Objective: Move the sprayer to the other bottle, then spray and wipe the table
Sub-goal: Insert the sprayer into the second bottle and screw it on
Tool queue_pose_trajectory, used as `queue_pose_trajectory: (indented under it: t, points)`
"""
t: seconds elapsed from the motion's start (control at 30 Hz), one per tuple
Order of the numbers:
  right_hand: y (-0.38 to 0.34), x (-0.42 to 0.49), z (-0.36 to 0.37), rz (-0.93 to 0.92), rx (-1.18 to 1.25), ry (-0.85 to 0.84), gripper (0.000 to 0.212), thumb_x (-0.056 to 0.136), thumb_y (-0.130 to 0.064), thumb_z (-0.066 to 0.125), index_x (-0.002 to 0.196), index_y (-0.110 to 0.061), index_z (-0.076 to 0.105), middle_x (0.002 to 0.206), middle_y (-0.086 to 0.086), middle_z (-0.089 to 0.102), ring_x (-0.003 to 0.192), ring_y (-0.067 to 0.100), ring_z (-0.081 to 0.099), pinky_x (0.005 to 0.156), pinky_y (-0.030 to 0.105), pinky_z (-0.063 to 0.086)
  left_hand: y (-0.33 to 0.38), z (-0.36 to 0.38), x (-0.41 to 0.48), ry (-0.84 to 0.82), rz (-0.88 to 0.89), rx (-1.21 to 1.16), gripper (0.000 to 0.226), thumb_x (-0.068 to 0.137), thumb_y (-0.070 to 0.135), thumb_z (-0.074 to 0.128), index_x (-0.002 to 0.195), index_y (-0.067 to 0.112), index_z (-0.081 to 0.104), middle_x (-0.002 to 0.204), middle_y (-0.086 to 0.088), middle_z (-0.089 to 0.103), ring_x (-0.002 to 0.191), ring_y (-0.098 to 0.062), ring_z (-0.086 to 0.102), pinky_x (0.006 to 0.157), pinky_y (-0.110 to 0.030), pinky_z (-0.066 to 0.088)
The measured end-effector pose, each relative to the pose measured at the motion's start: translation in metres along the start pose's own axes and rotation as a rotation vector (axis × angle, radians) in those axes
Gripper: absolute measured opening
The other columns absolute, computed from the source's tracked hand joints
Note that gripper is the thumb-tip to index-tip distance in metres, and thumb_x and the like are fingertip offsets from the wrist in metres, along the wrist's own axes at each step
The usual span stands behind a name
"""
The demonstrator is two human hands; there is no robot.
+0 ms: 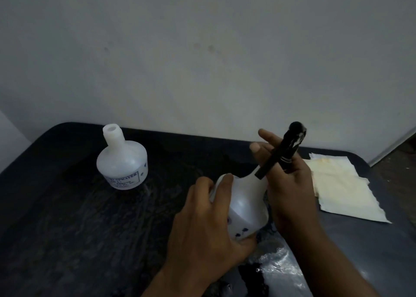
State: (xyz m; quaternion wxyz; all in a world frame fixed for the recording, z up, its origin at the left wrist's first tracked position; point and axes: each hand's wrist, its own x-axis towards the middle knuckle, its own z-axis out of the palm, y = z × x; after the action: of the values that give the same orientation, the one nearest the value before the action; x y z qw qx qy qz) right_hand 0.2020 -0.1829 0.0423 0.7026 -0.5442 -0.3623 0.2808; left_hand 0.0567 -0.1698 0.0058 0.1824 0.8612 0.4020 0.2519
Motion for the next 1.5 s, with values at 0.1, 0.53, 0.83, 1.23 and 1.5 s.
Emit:
queue_pose_trajectory:
  t: [0.1,0.53,0.83,1.23,1.5]
  points:
    - [0.001,-0.001,0.004,-0.031,0.03,0.003,0.021,0.072,-0.022,0.072,0.092,-0.015,0.072,0.076,-0.018,0.075,0.078,-0.007,0.068,0.066,0.007,0.048,0.001,0.004,-0.001,-0.013,-0.029,-0.074,0.089,0.058,0.071,0.06,0.136,0.039,0.03,0.109,0.01,0.036,0.093,-0.011,0.051,0.057,-0.027,0.054]
    - [-0.005,0.004,-0.009,0.134,0.049,-0.336,0.037,0.074,-0.052,0.071,0.097,-0.023,0.076,0.076,0.002,0.063,0.057,0.007,0.047,0.052,0.021,0.038,-0.017,0.002,0.003,0.075,-0.049,-0.205,0.088,0.05,0.067,0.076,0.127,0.044,0.041,0.108,0.016,0.042,0.088,-0.001,0.054,0.064,-0.017,0.053]
    - [-0.005,0.003,-0.003,0.106,-0.107,-0.021,0.041,0.048,-0.049,0.083,0.075,-0.02,0.074,0.075,0.009,0.074,0.071,0.019,0.071,0.057,0.029,0.055,-0.012,0.001,0.003,0.043,-0.031,-0.124,0.09,0.054,0.069,0.07,0.133,0.038,0.039,0.106,0.013,0.039,0.085,-0.005,0.052,0.057,-0.015,0.05]
    - [0.001,0.001,-0.002,-0.036,-0.035,-0.195,0.032,0.087,-0.037,0.061,0.086,-0.005,0.067,0.06,0.0,0.058,0.055,0.013,0.052,0.054,0.025,0.046,-0.019,0.0,0.004,0.06,-0.091,-0.222,0.088,0.049,0.067,0.075,0.127,0.045,0.039,0.106,0.015,0.041,0.086,0.001,0.054,0.059,-0.004,0.041]
    - [-0.003,0.005,-0.006,0.156,0.179,-0.216,0.038,0.065,-0.035,0.076,0.097,-0.018,0.072,0.068,-0.001,0.054,0.045,0.005,0.045,0.043,0.017,0.039,-0.012,0.002,0.003,0.073,-0.067,-0.212,0.089,0.051,0.068,0.073,0.129,0.042,0.04,0.105,0.016,0.04,0.082,0.0,0.052,0.057,-0.009,0.046]
